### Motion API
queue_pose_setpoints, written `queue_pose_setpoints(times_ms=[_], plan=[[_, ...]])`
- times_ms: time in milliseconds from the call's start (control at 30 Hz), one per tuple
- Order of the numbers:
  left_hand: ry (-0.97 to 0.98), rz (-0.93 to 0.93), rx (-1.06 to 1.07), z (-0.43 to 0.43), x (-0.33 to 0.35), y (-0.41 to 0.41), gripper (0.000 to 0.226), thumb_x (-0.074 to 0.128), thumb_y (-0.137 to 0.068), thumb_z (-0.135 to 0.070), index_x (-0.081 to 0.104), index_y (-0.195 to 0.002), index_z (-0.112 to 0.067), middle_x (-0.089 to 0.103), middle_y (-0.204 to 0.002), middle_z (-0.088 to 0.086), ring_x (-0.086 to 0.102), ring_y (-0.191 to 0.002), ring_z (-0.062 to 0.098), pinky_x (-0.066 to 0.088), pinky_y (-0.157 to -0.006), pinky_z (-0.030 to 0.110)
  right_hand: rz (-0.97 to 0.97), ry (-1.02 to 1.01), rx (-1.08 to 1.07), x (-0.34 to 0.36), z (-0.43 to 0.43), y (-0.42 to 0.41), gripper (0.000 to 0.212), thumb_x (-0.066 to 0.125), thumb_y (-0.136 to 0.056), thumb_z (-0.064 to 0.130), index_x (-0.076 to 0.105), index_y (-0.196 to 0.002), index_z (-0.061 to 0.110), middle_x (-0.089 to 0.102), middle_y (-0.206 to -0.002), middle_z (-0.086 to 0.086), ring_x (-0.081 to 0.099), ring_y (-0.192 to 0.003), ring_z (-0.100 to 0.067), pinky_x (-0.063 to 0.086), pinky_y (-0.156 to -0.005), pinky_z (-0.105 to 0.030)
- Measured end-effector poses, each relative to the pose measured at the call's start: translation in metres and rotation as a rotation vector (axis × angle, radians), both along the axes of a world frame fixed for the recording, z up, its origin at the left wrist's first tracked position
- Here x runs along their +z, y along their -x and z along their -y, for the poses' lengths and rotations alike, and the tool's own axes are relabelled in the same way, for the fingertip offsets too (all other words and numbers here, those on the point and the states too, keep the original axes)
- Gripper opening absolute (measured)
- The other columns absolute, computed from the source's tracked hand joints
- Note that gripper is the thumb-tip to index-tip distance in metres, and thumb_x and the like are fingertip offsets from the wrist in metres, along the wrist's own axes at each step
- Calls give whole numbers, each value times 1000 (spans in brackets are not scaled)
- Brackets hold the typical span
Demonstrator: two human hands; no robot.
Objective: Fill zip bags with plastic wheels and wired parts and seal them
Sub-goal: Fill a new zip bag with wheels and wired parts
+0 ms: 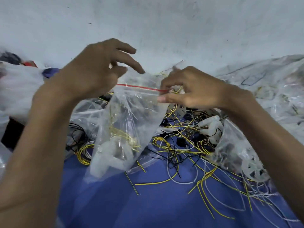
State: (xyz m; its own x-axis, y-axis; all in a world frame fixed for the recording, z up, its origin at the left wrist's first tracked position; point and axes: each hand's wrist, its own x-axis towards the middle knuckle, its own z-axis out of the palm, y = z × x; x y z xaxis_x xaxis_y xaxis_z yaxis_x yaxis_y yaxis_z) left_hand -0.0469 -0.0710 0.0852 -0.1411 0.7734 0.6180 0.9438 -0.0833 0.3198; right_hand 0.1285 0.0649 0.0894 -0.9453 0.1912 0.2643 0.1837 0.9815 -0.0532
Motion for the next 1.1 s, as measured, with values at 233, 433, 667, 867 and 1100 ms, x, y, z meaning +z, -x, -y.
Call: queue_pose_setpoints(times_ms=[233,433,667,867,1100], plan=[[281,-149,-268,-5,-4,-10,21,59,-87,-40,74,-83,-25,50,-129,-15,44,-110,-6,27,-78,-5,4,-20,-105,-22,-30,-1,12,60,-89,17,62,-92,6,65,-89,-11,59,-81,-12,36,-67,-21],[-202,-151,-49,-9,-5,5,22,56,-90,-29,63,-70,-22,64,-99,-6,49,-98,10,34,-86,21,-362,202,72,8,-17,-19,20,73,-74,33,61,-76,18,67,-71,5,59,-72,3,41,-78,-9],[-122,-87,46,-11,-7,14,20,54,-93,-30,72,-87,-24,69,-92,1,61,-88,27,46,-85,41,-204,-332,-216,19,-36,-10,13,63,-85,27,63,-94,17,61,-92,3,53,-98,-18,28,-101,-36],[-375,9,256,-11,0,2,25,50,-86,-35,73,-91,-27,72,-95,4,65,-91,30,50,-80,45,-555,-511,-309,23,-29,-16,12,53,-90,25,58,-95,15,64,-88,-6,56,-91,-31,40,-78,-40],[-545,94,293,-14,6,-7,35,37,-81,-35,70,-90,-25,72,-92,2,65,-88,24,52,-79,38,-762,-329,-253,9,-13,-21,11,52,-89,12,59,-93,4,68,-87,-7,61,-82,-33,46,-69,-44]])
